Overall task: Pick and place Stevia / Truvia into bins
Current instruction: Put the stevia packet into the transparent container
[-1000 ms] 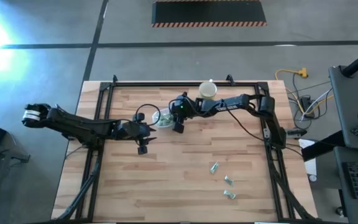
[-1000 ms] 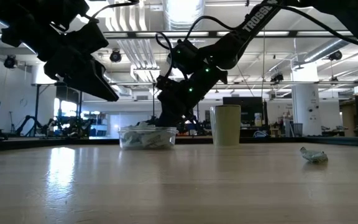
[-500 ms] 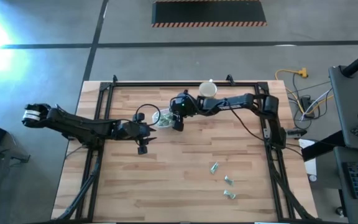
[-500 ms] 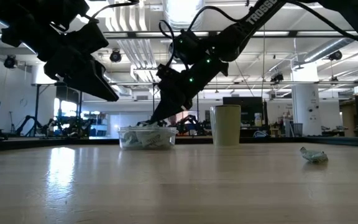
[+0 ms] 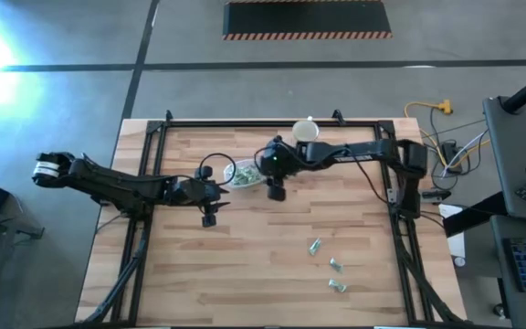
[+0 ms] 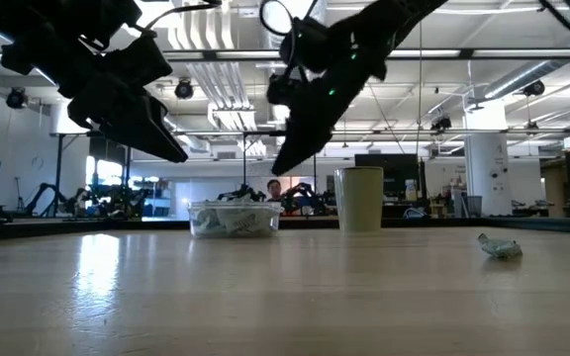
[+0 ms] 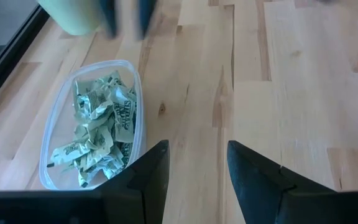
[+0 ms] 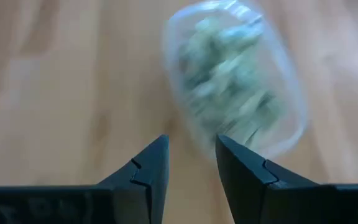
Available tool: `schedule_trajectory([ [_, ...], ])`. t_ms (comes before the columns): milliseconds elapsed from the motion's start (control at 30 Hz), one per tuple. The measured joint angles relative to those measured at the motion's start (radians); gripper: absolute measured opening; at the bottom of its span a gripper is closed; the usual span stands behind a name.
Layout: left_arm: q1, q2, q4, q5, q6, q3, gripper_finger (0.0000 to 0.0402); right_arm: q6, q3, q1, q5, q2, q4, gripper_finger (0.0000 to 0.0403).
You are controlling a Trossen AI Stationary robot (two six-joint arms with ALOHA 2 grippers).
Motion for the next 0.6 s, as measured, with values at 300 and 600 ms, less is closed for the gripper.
schedule_trajectory([
  [300, 0.0, 0.0, 0.001, 0.0, -0.005, 0.0, 0.0146, 0.089, -0.066, 0.151, -0.07, -0.167, -0.336, 0.0116],
  [600, 0.0, 0.0, 0.001, 0.0, -0.006, 0.0, 0.0146, 0.235, -0.231, 0.356, -0.069, -0.308, -0.385, 0.0108],
])
